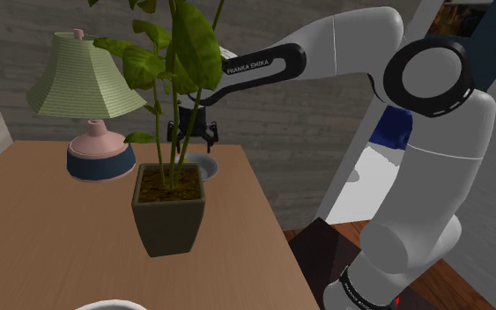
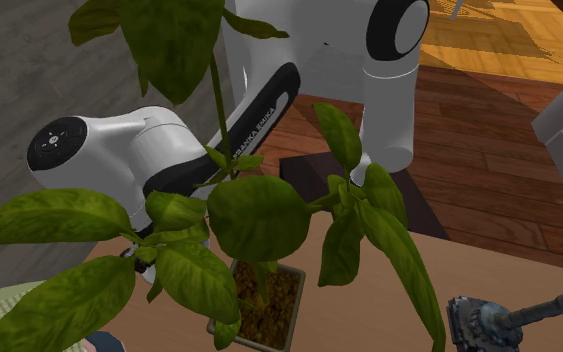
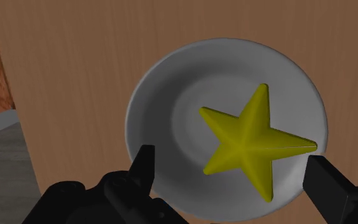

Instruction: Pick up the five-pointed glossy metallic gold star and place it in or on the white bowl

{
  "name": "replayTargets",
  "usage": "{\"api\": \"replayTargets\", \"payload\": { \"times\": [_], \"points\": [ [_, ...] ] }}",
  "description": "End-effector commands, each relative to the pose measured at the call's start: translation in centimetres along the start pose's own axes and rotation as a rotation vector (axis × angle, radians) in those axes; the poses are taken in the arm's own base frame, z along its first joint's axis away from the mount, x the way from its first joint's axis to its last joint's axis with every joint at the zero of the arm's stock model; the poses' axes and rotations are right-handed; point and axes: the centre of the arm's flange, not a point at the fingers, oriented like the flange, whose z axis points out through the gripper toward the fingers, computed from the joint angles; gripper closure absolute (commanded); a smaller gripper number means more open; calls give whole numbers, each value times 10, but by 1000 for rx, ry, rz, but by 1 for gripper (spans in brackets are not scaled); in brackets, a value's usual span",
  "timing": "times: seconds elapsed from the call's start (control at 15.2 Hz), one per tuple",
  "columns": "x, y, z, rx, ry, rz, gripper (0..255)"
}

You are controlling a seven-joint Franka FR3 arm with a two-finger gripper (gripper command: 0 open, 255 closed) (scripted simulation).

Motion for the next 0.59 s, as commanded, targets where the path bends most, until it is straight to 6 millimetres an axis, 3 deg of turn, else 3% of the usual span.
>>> {"api": "replayTargets", "payload": {
  "times": [0.0, 0.07, 0.53],
  "points": [
    [0, 2, -23, -1, 0, 0, 0],
    [0, 2, -33, -1, 0, 0, 0],
    [0, 2, -33, -1, 0, 0, 0]
  ]
}}
